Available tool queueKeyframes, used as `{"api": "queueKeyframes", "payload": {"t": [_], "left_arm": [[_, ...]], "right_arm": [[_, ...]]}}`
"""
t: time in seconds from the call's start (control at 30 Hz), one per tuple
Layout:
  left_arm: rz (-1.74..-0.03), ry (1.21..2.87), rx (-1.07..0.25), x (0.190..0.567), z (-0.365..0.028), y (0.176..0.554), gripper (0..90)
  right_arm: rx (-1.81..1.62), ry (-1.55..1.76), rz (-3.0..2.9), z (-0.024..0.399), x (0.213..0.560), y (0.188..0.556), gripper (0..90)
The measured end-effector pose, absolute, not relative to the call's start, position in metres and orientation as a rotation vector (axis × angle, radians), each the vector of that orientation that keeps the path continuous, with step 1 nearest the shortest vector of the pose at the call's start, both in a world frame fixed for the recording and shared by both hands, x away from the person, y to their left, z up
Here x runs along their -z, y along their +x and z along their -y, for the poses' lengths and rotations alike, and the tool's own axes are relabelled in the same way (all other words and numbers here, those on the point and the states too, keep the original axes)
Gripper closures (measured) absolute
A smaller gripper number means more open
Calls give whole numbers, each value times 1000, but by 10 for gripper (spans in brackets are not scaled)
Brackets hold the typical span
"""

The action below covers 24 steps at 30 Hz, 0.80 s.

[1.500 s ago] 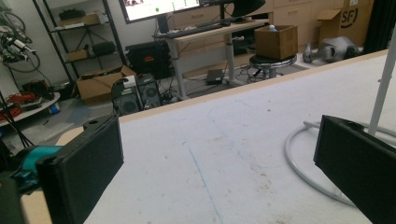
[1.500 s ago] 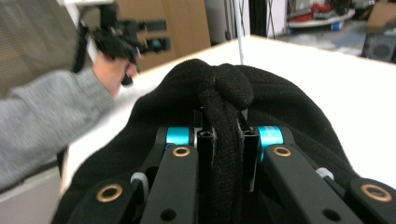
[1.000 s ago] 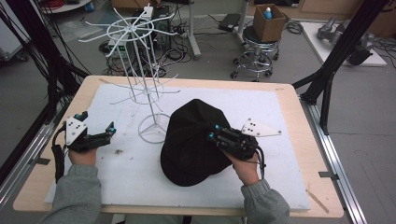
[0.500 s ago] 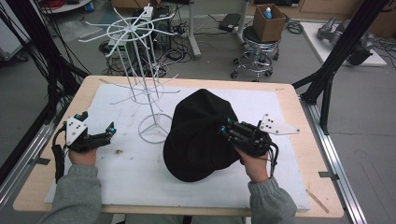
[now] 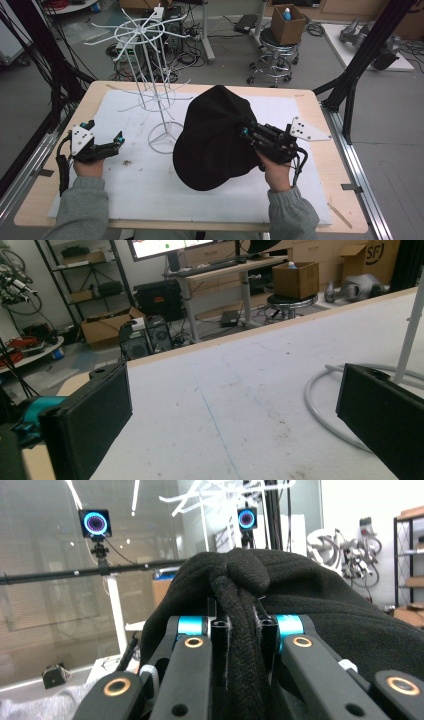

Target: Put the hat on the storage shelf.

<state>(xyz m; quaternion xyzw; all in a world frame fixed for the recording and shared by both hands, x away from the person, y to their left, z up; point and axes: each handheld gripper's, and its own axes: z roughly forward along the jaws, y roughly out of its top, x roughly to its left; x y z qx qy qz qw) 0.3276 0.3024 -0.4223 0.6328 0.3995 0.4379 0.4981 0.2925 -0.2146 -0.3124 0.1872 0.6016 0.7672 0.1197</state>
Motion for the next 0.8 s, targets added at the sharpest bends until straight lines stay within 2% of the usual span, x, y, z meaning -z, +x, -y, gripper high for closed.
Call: {"api": "queueKeyframes", "payload": {"t": [0.8], "left_arm": [[-967, 1535, -1055, 423, -302, 327, 18]], "right_arm": [[-2371, 476, -1621, 221, 291, 296, 829]]}}
